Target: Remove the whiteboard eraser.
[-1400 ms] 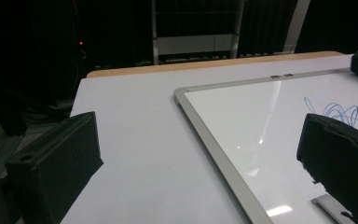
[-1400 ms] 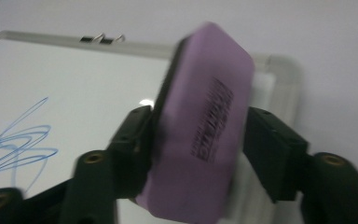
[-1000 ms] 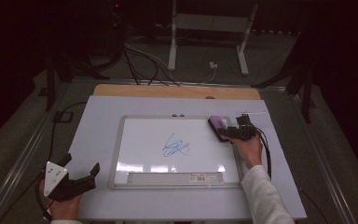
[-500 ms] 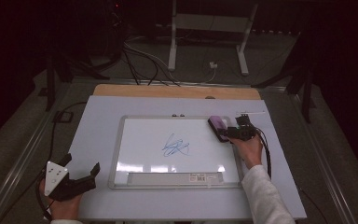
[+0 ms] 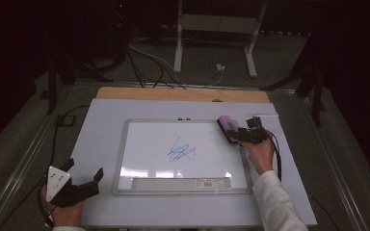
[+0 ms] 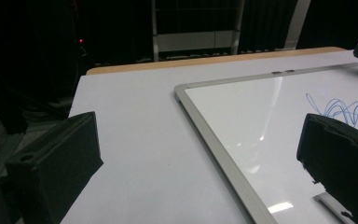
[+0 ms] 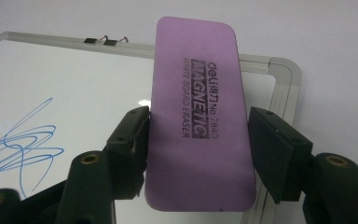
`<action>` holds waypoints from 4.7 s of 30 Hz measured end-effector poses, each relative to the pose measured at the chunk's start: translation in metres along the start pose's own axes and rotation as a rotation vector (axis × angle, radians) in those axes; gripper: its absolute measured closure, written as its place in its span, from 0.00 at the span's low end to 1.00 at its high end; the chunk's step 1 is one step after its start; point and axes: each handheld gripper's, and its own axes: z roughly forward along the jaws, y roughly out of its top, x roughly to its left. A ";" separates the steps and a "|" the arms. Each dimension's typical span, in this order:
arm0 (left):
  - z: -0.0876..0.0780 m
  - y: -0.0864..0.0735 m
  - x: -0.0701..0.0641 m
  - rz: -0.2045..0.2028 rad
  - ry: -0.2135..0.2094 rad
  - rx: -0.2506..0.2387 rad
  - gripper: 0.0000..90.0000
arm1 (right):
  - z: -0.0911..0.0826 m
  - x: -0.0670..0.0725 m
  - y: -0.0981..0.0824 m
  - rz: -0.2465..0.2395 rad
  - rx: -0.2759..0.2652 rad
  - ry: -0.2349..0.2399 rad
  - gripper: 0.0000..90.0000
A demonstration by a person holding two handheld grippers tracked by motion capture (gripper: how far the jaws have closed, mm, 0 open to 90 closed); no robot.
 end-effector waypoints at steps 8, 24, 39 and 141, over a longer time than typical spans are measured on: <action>0.000 0.000 0.000 0.004 0.002 0.004 0.00 | -0.006 0.008 0.001 -0.022 -0.003 0.003 0.45; 0.001 0.000 -0.001 0.007 0.001 0.009 0.00 | -0.009 0.027 0.001 -0.085 0.003 0.012 0.45; 0.002 0.000 -0.002 0.010 -0.001 0.013 0.00 | -0.003 0.049 -0.007 -0.139 0.022 0.031 0.45; 0.003 -0.003 0.000 -0.003 -0.017 0.028 0.00 | 0.051 0.113 -0.033 -0.219 0.091 0.065 0.44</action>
